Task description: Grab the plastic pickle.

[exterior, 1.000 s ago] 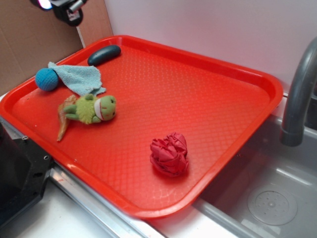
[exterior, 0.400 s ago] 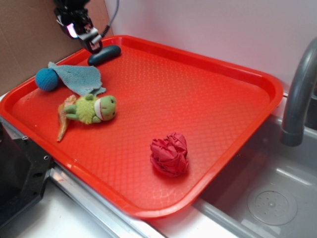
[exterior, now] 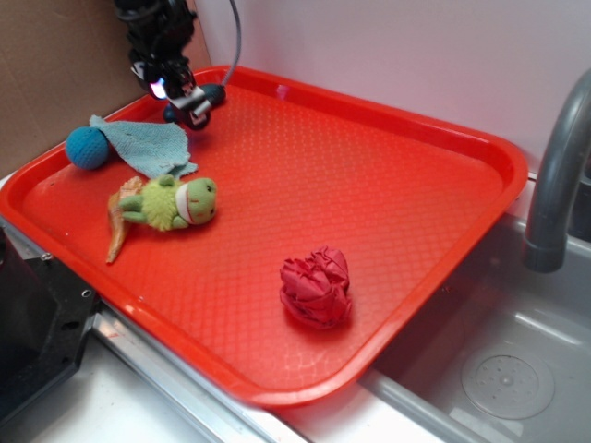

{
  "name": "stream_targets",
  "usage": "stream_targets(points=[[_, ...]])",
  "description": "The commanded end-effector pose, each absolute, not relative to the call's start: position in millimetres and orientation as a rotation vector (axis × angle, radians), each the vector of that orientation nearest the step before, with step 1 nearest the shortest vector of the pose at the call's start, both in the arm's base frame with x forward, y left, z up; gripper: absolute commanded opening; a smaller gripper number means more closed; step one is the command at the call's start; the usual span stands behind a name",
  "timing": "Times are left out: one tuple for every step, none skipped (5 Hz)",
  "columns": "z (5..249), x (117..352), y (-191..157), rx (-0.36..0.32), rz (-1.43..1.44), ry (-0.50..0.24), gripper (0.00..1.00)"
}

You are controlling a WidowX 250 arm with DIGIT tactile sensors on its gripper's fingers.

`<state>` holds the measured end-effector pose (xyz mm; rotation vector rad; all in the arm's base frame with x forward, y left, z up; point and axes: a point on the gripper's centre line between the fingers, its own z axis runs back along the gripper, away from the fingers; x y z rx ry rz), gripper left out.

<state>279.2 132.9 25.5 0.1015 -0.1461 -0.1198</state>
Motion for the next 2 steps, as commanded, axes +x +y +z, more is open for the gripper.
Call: stream_targets(points=[[21.9,306.7,133.5,0.088,-0.169,-0.186,1.0],[19.4,310.7,119.7,0.081,-0.182,-0.168,1.0]])
